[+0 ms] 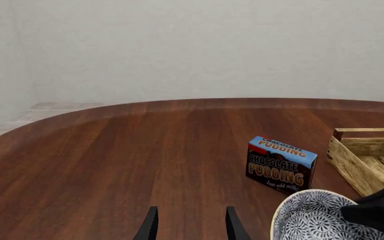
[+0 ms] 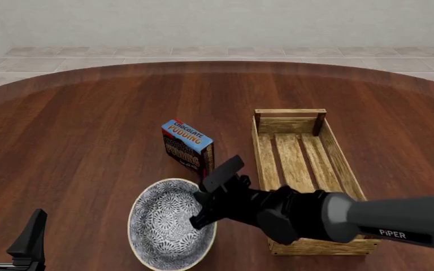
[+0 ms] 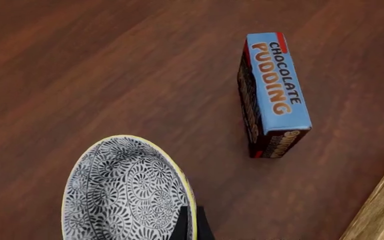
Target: Pick up the bowl on the left and put it in the tray.
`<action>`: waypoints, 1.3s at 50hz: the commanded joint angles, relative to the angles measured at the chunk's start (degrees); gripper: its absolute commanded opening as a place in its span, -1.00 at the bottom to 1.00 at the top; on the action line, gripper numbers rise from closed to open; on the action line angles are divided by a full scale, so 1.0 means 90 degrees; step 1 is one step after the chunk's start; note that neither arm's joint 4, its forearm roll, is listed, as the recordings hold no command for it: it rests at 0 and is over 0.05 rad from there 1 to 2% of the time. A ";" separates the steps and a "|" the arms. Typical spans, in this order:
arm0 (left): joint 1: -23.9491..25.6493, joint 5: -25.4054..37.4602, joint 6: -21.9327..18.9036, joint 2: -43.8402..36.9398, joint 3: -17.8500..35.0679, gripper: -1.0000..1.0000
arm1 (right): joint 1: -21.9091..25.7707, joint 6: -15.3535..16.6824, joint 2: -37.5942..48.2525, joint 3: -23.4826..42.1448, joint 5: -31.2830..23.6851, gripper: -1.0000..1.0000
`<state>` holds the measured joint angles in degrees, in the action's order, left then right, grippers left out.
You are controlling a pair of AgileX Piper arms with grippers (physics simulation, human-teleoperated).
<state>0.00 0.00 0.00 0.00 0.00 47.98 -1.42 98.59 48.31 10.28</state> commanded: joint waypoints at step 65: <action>0.0000 0.0000 0.0000 0.0000 0.0000 1.00 | 0.0293 -0.0123 -0.1702 -0.0321 -0.0472 -1.00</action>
<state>0.00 0.00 0.00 0.00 0.00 50.27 -2.29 86.60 45.42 7.17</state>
